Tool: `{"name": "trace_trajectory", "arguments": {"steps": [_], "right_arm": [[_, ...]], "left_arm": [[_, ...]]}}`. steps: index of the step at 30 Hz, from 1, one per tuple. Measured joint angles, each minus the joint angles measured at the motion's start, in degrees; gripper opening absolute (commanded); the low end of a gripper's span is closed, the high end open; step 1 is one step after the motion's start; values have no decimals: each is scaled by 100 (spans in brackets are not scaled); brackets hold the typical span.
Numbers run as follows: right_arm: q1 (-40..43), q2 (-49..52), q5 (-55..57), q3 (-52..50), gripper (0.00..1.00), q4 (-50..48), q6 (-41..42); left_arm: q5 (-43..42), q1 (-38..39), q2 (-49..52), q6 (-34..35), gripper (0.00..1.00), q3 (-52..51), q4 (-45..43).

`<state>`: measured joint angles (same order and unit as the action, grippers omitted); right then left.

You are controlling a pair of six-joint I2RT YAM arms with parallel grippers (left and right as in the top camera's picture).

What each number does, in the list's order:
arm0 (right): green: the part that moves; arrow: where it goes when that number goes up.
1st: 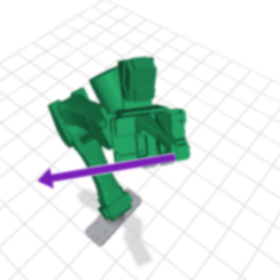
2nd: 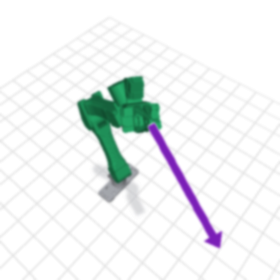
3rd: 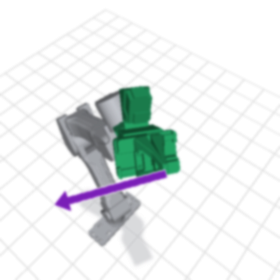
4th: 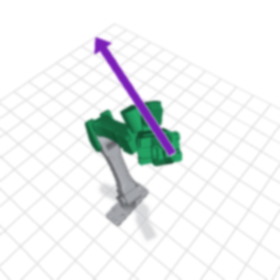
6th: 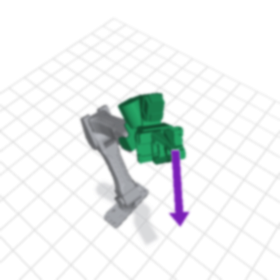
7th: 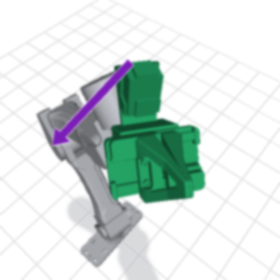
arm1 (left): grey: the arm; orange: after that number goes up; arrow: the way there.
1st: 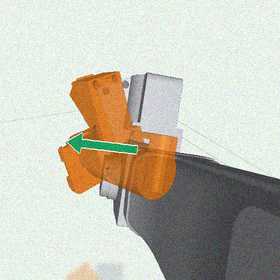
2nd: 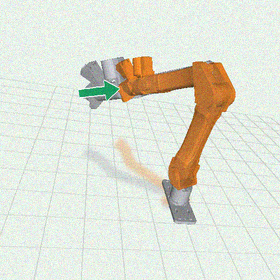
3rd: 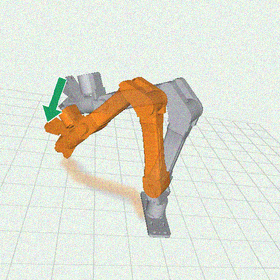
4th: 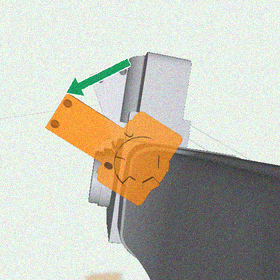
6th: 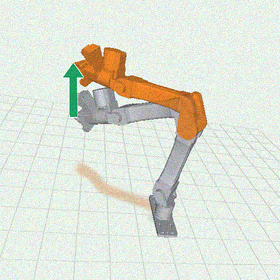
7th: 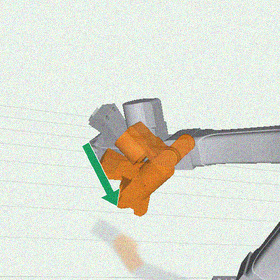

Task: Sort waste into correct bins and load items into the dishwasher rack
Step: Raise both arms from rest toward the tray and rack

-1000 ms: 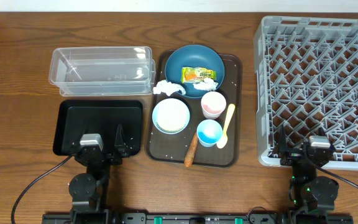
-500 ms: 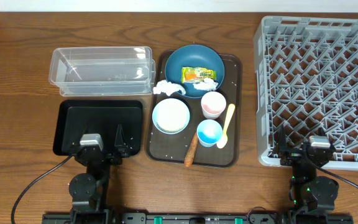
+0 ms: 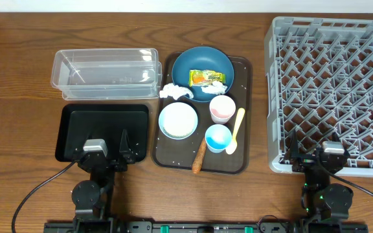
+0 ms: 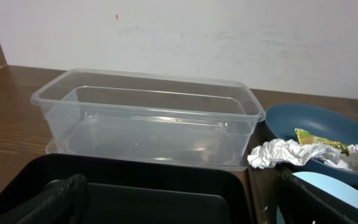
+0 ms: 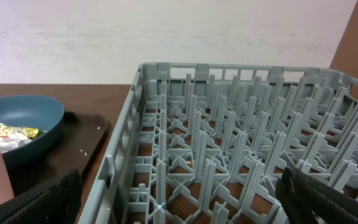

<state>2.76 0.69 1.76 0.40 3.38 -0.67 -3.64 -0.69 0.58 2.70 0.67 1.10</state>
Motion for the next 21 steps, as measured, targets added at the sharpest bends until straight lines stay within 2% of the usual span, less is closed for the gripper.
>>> {"name": "trace_trajectory", "arguments": {"steps": [5,9,16,21], "right_arm": [[0,0,0,0,99,-2,0],[0,13,13,26,99,-4,0],[0,754,72,647,99,-24,0],[0,2022,155,1480,99,-22,0]], "left_arm": [[-2,0,140,28,96,136,197],[-4,0,769,44,96,365,337],[-4,0,2822,46,97,1727,549],[-15,0,4430,46,96,3112,1412]]}}
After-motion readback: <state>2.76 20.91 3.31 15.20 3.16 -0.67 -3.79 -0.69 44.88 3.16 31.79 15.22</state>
